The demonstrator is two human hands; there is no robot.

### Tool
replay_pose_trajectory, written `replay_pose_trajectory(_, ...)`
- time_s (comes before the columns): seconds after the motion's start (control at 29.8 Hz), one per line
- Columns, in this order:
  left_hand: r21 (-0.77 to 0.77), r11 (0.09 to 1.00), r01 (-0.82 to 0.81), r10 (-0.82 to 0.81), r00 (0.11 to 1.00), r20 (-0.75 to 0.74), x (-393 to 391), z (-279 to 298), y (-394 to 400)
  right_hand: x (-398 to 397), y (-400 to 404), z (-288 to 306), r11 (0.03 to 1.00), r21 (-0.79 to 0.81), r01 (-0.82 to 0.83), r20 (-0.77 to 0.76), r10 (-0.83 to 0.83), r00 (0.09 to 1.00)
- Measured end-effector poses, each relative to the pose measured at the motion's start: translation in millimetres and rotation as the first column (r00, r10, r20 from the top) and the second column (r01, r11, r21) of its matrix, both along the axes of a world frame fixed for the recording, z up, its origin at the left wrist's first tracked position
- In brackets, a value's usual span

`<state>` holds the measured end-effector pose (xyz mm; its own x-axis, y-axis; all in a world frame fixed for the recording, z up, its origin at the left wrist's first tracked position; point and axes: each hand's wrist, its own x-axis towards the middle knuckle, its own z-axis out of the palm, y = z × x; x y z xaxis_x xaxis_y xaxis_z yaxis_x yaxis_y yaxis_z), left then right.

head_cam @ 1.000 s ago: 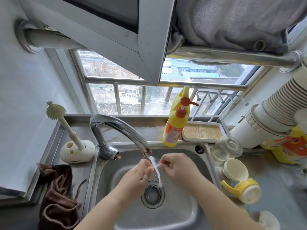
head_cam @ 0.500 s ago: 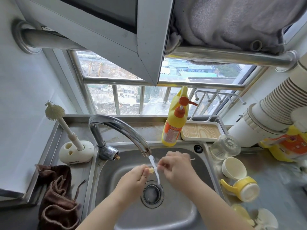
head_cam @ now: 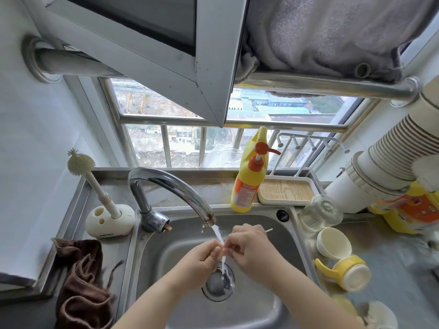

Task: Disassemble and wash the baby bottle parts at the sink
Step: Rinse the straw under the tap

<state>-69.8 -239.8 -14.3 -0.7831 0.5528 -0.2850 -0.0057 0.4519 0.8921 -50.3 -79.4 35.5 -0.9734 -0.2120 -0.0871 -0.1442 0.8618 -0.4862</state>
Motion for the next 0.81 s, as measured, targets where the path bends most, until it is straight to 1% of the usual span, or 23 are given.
replay_pose_trajectory(0.03, -0.009, 1.0, 0.01, -0.01, 1.0, -0.012, -1.8, 1.4, -1.8, 0.1, 0.8, 0.1, 1.0, 0.005, -0.009, 0.007, 0.009, 1.0)
replay_pose_trajectory(0.07, -0.028, 1.0, 0.006, -0.007, 0.999, -0.039, -3.9, 1.2, -4.2, -1.6, 4.3, 1.3, 1.0, -0.002, 0.019, 0.009, -0.019, 1.0)
replay_pose_trajectory(0.13, -0.051, 0.998, -0.023, 0.019, 0.996, -0.086, -7.6, 3.1, -9.7, -6.0, 13.7, 3.7, 0.991, -0.057, 0.12, -0.004, -0.12, 0.993)
replay_pose_trajectory(0.17, -0.055, 0.998, -0.032, 0.026, 0.995, -0.096, -8.8, 2.9, -10.7, -7.6, 15.4, 5.0, 0.988, -0.064, 0.138, -0.011, -0.139, 0.99)
replay_pose_trajectory(0.24, -0.082, 0.996, -0.019, 0.009, 0.994, -0.113, -9.0, 3.5, -8.4, -8.5, 9.3, 8.3, 0.997, -0.003, 0.074, -0.017, -0.074, 0.997)
replay_pose_trajectory(0.27, -0.108, 0.994, -0.008, -0.006, 0.992, -0.128, -8.5, 2.8, -6.7, -8.2, 6.4, 9.0, 1.0, 0.014, 0.027, -0.011, -0.027, 1.0)
replay_pose_trajectory(0.3, -0.135, 0.991, 0.003, -0.022, 0.989, -0.143, -7.6, 2.4, -5.5, -8.4, 5.2, 10.2, 1.0, 0.014, 0.013, -0.012, -0.013, 1.0)
replay_pose_trajectory(0.4, -0.197, 0.98, 0.023, -0.058, 0.983, -0.174, -7.2, 2.7, -6.1, -10.9, 10.3, 10.0, 0.995, -0.003, 0.102, -0.005, -0.102, 0.995)
replay_pose_trajectory(0.44, -0.186, 0.982, 0.026, -0.059, 0.983, -0.175, -6.9, 0.3, -7.3, -9.9, 9.9, 10.3, 0.996, 0.001, 0.09, 0.003, -0.09, 0.996)
replay_pose_trajectory(0.5, -0.103, 0.994, 0.037, -0.051, 0.989, -0.14, -4.7, -2.5, -7.7, -6.5, 8.4, 9.5, 1.0, 0.003, 0.024, 0.025, -0.024, 0.999)
replay_pose_trajectory(0.57, -0.048, 0.999, 0.021, -0.028, 0.99, -0.139, -3.3, -4.4, -6.3, -5.9, 9.1, 10.1, 0.998, -0.019, 0.068, 0.019, -0.068, 0.998)
replay_pose_trajectory(0.64, -0.078, 0.997, -0.003, -0.01, 0.984, -0.177, -5.0, -2.9, -3.8, -7.2, 10.8, 9.8, 0.991, -0.033, 0.131, 0.003, -0.131, 0.991)
replay_pose_trajectory(0.71, -0.113, 0.994, -0.003, -0.021, 0.979, -0.204, -6.1, 0.4, -1.3, -6.8, 8.2, 10.6, 0.997, 0.022, 0.079, 0.016, -0.079, 0.997)
replay_pose_trajectory(0.74, -0.113, 0.994, -0.002, -0.022, 0.976, -0.216, -6.0, -0.1, -0.5, -6.4, 7.3, 11.3, 0.998, 0.01, 0.06, 0.021, -0.06, 0.998)
replay_pose_trajectory(0.81, -0.092, 0.996, -0.001, -0.019, 0.977, -0.213, -5.4, 0.3, -1.0, -8.7, 11.1, 11.5, 0.992, -0.026, 0.125, 0.02, -0.125, 0.992)
